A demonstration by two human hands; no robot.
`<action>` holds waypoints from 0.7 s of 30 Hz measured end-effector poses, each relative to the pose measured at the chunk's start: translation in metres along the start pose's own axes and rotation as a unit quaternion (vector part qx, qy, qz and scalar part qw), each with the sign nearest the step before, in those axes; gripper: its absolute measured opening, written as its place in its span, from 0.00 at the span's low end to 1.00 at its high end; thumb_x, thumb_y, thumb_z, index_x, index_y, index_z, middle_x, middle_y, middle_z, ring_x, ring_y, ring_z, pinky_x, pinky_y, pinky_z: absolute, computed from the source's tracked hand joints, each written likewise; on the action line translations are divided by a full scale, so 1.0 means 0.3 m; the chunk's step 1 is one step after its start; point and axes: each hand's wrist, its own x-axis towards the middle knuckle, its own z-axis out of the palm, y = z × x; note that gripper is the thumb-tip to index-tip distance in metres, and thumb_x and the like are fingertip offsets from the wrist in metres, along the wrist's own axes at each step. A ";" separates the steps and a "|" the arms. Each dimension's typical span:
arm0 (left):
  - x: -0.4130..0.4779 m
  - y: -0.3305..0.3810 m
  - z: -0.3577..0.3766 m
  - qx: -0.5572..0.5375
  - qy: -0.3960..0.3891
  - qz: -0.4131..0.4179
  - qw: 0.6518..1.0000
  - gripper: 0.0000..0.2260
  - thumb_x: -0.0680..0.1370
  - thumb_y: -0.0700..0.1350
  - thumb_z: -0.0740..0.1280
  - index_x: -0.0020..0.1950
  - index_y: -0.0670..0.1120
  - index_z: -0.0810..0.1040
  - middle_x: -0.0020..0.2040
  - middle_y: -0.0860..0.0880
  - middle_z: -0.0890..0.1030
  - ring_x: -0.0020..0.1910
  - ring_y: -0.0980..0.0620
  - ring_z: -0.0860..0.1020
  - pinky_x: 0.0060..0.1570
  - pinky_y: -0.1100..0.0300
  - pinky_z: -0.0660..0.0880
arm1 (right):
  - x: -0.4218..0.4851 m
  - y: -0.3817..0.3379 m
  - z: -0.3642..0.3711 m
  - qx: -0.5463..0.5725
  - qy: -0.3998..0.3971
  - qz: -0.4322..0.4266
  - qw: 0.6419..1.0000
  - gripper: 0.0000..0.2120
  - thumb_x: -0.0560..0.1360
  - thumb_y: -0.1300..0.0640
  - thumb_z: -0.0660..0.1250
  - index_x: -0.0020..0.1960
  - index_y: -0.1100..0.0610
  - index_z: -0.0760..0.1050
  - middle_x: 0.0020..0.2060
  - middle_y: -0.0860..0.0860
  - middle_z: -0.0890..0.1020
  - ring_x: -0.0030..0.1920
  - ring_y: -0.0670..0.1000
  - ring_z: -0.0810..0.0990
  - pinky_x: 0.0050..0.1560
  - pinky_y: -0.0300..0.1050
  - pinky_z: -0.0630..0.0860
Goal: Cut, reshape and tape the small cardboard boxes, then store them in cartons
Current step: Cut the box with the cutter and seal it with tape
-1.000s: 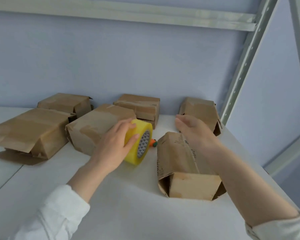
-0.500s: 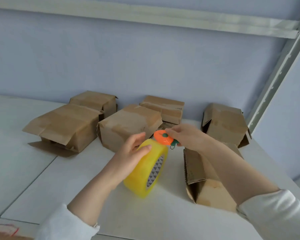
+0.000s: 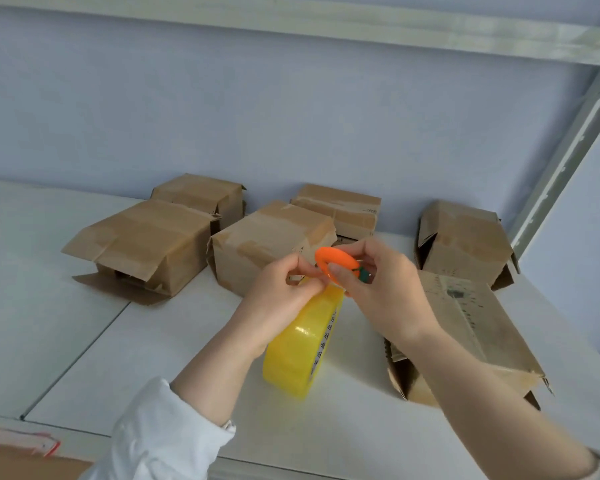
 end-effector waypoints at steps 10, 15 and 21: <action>-0.053 -0.007 0.037 -0.023 0.059 0.058 0.996 0.11 0.76 0.49 0.67 0.42 0.41 0.76 0.43 0.46 0.81 0.44 0.50 0.78 0.44 0.61 0.71 | -0.015 -0.018 0.046 0.269 0.064 0.243 0.930 0.04 0.75 0.57 0.67 0.48 0.57 0.75 0.47 0.57 0.81 0.38 0.51 0.76 0.34 0.40 0.72; -0.095 -0.014 0.036 -0.043 0.114 0.050 0.991 0.09 0.75 0.46 0.68 0.40 0.42 0.74 0.42 0.56 0.80 0.39 0.67 0.77 0.40 0.75 0.68 | -0.016 -0.051 0.003 0.410 0.076 0.296 0.860 0.04 0.78 0.61 0.62 0.49 0.62 0.72 0.37 0.56 0.80 0.38 0.51 0.80 0.32 0.38 0.77; -0.125 -0.018 -0.009 -0.144 0.214 0.023 0.966 0.07 0.74 0.50 0.69 0.39 0.49 0.78 0.39 0.56 0.81 0.42 0.55 0.78 0.48 0.56 0.72 | -0.038 0.029 -0.308 0.016 0.227 0.181 0.957 0.15 0.78 0.49 0.61 0.57 0.58 0.73 0.46 0.52 0.78 0.39 0.49 0.74 0.35 0.40 0.66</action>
